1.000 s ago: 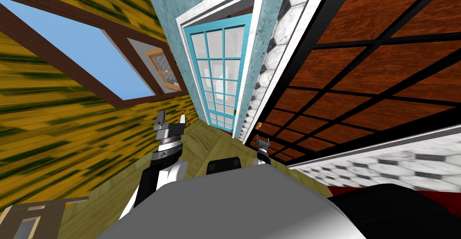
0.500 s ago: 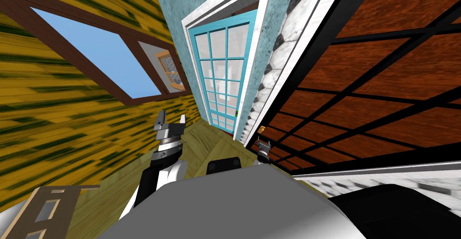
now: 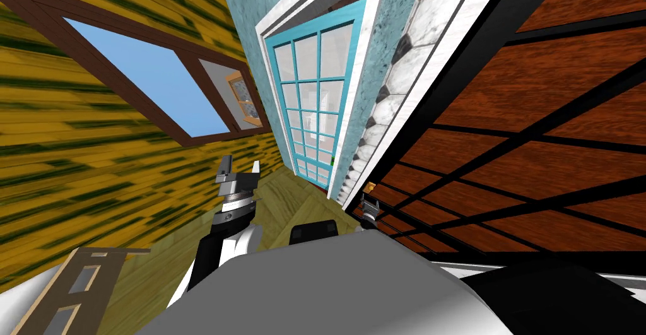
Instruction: Pull the door open
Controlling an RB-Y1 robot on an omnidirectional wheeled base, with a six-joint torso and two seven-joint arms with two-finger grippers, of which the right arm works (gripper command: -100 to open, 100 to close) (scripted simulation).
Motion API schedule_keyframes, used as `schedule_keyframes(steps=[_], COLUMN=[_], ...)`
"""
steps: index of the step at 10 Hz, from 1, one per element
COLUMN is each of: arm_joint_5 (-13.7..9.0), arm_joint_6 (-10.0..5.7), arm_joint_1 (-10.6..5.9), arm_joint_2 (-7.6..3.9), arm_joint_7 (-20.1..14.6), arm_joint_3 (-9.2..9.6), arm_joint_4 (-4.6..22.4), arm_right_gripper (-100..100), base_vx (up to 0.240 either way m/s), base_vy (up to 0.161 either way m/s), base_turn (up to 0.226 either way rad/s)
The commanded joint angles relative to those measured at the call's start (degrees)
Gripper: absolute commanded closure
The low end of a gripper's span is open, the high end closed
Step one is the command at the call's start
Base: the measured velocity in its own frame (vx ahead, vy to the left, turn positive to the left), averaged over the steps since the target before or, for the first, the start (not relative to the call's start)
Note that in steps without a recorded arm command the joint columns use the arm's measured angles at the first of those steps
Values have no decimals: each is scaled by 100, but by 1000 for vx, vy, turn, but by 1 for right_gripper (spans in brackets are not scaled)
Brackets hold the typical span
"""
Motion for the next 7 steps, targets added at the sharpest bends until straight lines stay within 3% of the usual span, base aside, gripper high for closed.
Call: schedule_keyframes(steps=[1,7], arm_joint_5=[3,13], arm_joint_6=[-35,-141], arm_joint_1=[5,18], arm_joint_2=[-172,-697], arm_joint_7=[-209,-848], arm_joint_3=[19,77], arm_joint_4=[143,581], arm_right_gripper=[-100,-100], base_vx=[121,127], base_vy=[-15,-4], base_turn=[-46,-26])
